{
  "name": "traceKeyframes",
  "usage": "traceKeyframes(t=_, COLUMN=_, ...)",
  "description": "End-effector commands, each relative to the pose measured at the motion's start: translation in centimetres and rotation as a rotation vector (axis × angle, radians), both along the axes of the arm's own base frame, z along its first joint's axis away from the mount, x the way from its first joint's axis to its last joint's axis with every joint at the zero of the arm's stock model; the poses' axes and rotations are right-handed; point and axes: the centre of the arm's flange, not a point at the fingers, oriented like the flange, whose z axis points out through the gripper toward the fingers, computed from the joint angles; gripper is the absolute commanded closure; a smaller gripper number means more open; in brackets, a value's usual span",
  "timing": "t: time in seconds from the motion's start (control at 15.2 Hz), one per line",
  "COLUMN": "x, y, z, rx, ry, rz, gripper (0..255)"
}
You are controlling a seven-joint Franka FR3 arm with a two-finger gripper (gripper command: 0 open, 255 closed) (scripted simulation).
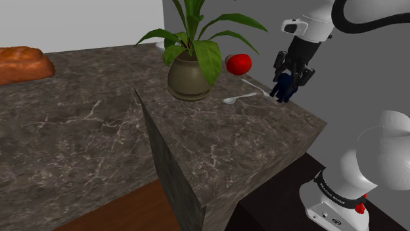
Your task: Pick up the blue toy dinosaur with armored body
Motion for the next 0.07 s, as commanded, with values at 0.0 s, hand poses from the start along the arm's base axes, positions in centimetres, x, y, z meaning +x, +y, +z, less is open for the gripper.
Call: traceKeyframes(t=0.0, x=-0.04, y=-0.02, z=0.42, rx=0.001, ry=-0.001, rz=0.000, gripper=255)
